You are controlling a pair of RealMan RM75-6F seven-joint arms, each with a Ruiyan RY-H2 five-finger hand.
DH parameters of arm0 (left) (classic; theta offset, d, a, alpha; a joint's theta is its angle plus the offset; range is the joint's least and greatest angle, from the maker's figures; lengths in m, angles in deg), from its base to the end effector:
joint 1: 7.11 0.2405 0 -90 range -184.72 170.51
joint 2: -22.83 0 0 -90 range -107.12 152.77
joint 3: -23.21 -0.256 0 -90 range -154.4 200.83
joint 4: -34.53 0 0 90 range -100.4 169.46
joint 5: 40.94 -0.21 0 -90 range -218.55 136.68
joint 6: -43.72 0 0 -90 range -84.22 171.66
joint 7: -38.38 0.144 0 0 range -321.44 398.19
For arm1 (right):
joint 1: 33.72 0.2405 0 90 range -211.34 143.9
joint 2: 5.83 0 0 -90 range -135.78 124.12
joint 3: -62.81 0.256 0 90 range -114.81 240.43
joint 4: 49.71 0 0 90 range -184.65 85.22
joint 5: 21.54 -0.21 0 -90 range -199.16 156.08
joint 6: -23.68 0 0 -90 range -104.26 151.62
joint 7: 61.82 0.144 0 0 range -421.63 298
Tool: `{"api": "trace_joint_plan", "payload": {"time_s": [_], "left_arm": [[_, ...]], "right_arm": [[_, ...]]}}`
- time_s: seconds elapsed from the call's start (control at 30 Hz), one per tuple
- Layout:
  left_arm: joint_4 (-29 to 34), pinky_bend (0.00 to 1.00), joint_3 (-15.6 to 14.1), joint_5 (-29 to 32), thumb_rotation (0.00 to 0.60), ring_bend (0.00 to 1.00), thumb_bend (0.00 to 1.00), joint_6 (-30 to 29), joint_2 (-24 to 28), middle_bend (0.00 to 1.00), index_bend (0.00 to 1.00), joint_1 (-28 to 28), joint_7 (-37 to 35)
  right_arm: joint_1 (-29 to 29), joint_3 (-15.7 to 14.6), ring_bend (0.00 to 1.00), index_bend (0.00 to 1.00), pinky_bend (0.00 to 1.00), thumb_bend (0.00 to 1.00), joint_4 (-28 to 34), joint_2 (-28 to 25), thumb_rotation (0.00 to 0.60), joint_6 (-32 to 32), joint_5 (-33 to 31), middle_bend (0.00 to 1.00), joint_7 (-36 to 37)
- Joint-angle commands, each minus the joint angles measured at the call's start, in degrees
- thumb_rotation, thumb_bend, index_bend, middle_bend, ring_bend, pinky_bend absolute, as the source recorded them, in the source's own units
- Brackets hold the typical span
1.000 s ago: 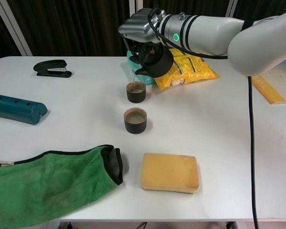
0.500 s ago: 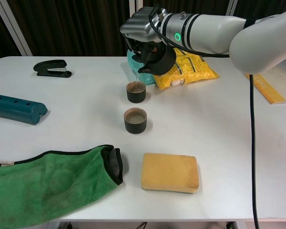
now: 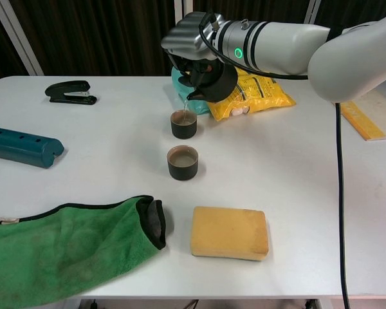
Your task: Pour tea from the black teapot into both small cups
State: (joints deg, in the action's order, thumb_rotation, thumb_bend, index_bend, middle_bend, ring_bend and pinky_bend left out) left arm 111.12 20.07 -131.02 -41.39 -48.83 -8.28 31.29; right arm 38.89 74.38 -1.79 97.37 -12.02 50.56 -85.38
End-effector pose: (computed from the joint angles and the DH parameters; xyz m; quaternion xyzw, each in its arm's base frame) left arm -0.3594 0.1388 0.1248 -0.6238 -0.4163 -0.3444 0.5648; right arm -0.0120 -0.4515 -0.0717 0.8651 -0.0693 0.2863 0.4059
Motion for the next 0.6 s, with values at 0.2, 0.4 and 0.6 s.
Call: {"api": "trace_joint_plan", "payload": {"time_s": [0.2,0.4,0.6], "left_arm": [[0.05,0.22,0.03,-0.04,0.6,0.11,0.07,-0.02,0.09,0.12,0.16,-0.06,-0.08],[0.03,0.22,0.01,-0.09,0.6,0.11,0.07,-0.16,0.06,0.12,0.16,0.0,-0.18],[0.07,0.22,0.03,-0.09,0.6,0.11,0.07,-0.3,0.15,0.12,0.16,0.06,-0.15]], "right_arm": [[0.25,0.03,1.0,1.0,0.57,0.46,-0.05,0.18,0.6,0.13,-0.01,1.0,-0.42],[0.43,0.02,1.0,1.0,0.57,0.46,0.01,0.26,0.6,0.21,-0.08,1.0,-1.04],[0.43,-0.06,1.0,1.0,0.57,0.46,0.29,0.06,0.6,-0.05,-0.07,1.0,-1.86]]}}
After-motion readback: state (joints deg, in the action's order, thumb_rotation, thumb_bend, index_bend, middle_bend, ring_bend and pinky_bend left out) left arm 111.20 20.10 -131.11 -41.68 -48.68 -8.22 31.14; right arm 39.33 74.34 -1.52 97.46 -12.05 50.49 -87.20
